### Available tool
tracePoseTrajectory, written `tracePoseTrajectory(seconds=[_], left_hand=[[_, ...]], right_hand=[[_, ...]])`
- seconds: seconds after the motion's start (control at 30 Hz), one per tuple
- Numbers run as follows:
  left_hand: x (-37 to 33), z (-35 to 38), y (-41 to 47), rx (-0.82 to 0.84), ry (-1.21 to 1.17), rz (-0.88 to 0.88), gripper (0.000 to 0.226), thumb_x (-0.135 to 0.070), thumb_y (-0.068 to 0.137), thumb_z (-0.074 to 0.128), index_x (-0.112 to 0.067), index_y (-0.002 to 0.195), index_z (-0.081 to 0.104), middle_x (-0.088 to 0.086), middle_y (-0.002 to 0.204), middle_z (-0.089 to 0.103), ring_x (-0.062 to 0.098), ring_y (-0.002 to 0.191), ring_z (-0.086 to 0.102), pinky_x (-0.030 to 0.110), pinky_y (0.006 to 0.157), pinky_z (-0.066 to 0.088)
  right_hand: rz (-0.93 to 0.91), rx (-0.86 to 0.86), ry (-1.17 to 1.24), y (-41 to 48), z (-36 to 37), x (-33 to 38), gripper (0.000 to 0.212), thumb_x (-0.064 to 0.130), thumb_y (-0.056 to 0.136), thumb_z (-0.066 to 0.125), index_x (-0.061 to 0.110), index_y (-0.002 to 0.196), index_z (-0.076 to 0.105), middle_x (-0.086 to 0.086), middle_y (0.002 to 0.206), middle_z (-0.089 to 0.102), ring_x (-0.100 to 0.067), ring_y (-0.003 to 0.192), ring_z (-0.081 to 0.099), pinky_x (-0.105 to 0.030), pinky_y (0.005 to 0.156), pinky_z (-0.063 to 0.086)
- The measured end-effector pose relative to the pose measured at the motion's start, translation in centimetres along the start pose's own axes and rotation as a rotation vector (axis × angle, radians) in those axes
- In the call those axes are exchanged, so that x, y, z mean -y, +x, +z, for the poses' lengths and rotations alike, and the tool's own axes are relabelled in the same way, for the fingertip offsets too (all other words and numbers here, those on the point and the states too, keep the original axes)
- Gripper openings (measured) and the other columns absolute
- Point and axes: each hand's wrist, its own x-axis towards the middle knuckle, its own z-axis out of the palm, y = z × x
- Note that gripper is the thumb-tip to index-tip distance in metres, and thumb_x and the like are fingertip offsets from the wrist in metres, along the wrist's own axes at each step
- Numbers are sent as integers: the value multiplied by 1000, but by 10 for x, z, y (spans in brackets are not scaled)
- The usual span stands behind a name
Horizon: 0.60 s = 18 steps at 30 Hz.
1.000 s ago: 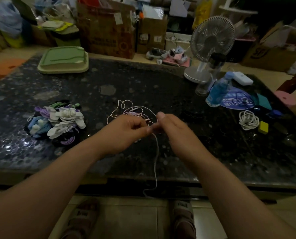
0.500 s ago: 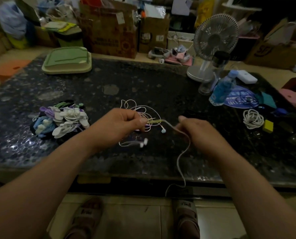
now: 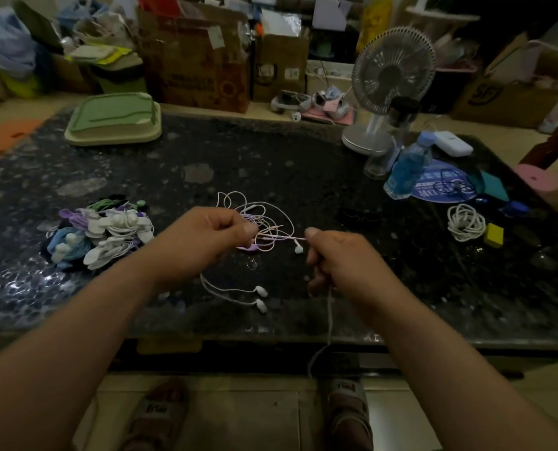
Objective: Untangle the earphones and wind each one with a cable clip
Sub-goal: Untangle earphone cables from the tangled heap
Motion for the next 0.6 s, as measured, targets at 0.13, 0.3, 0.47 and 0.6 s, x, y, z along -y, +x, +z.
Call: tracePoseTrajectory(seconds=[0.13, 0.3, 0.47, 0.6], left_hand=[[2, 6, 0, 49, 66, 41, 28, -45, 94, 65, -21, 87, 76, 11, 72, 61, 20, 65, 47, 33, 63, 38], [-5, 27, 2, 121, 141, 94, 16, -24, 102, 65, -20, 91, 76, -1, 84, 76, 14, 76, 69, 32, 74, 55], [-4, 5, -2, 61, 37, 13, 28, -31, 102, 63, -9, 87, 70, -6, 60, 50, 7, 53, 41, 20, 53, 37], [0, -4, -1, 60, -40, 13, 25, -25, 104, 59, -5, 101, 74, -6, 55, 45, 7, 50, 34, 18, 49, 29]], right_hand=[[-73, 4, -142, -3, 0, -2, 35, 49, 106, 49, 27, 100, 75, 8, 93, 75, -10, 92, 68, -36, 86, 52], [-111, 195, -127, -4, 23, 7, 57, 73, 96, 46, 23, 99, 72, 3, 91, 74, -20, 87, 70, -45, 85, 56], [-33, -3, 4, 9, 1, 10, 44, 53, 100, 60, 15, 79, 67, 4, 57, 51, -11, 51, 44, -30, 53, 35], [71, -87, 39, 9, -12, 10, 40, 45, 104, 56, 16, 77, 61, 0, 61, 52, -15, 54, 48, -30, 56, 39]])
